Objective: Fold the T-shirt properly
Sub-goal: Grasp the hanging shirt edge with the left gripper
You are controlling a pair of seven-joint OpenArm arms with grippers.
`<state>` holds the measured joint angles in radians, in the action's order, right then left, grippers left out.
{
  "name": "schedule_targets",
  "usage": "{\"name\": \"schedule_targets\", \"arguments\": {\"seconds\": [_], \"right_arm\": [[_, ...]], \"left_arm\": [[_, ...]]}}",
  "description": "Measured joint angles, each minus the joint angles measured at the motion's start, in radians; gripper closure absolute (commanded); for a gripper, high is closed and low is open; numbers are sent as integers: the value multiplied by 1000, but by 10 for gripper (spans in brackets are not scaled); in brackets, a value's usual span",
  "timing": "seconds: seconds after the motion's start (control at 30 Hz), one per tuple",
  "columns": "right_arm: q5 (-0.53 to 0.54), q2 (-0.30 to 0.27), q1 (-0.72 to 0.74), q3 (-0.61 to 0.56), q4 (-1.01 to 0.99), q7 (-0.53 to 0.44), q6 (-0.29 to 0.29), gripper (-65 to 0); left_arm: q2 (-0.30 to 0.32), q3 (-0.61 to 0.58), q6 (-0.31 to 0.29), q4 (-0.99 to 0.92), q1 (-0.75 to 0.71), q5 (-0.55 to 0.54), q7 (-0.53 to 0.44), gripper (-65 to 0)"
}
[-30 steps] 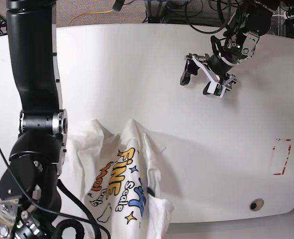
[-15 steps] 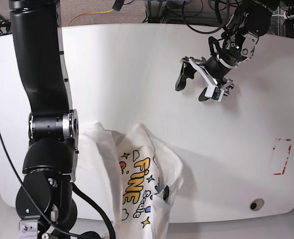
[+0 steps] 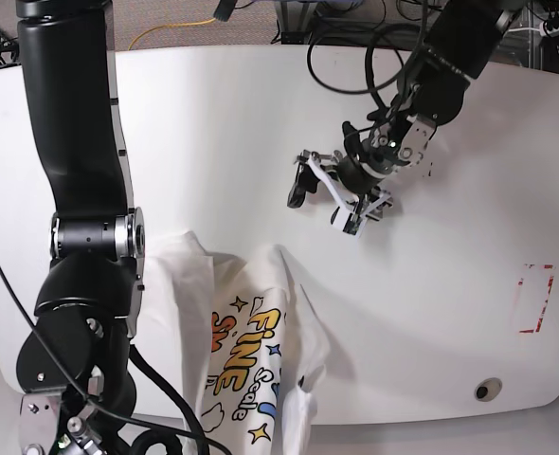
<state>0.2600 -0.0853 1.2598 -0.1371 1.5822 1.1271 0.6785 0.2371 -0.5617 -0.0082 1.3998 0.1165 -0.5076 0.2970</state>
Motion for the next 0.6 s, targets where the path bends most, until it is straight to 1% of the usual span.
{"name": "schedule_targets", "arguments": {"seconds": [0.03,0.07,0.1,0.2,0.27,0.4,0.43,0.53,0.6], "right_arm": [[-2,3,0,0,20,0,0,0],[3,2,3,0,40,-4,0,0],[3,3,6,0,52,-11,0,0],[5,3,7,0,64,-16,0,0],[5,-2,5,0,67,-15,0,0],[0,-13,5,1,66,-7,0,0],[-2,-14,5,3,66,-7,0,0],[0,-24,5,5,66,-8,0,0],[-2,-25,5,5,66,-7,0,0]], "left_arm": [[-13,3,-9,-36,27,-4,-15,-485],[-32,3,-4,-76,55,0,-27,-485],[-46,2,-5,-108,77,0,-64,-485],[-70,-2,-7,-174,111,-4,-123,-485],[-88,-2,-7,-208,126,-2,-135,-485],[-132,-4,-13,-290,161,0,-127,-485],[-139,-4,-24,-300,168,0,-130,-485],[-171,-4,-111,-349,202,0,-136,-485],[-185,-3,-133,-370,215,2,-139,-485]]}}
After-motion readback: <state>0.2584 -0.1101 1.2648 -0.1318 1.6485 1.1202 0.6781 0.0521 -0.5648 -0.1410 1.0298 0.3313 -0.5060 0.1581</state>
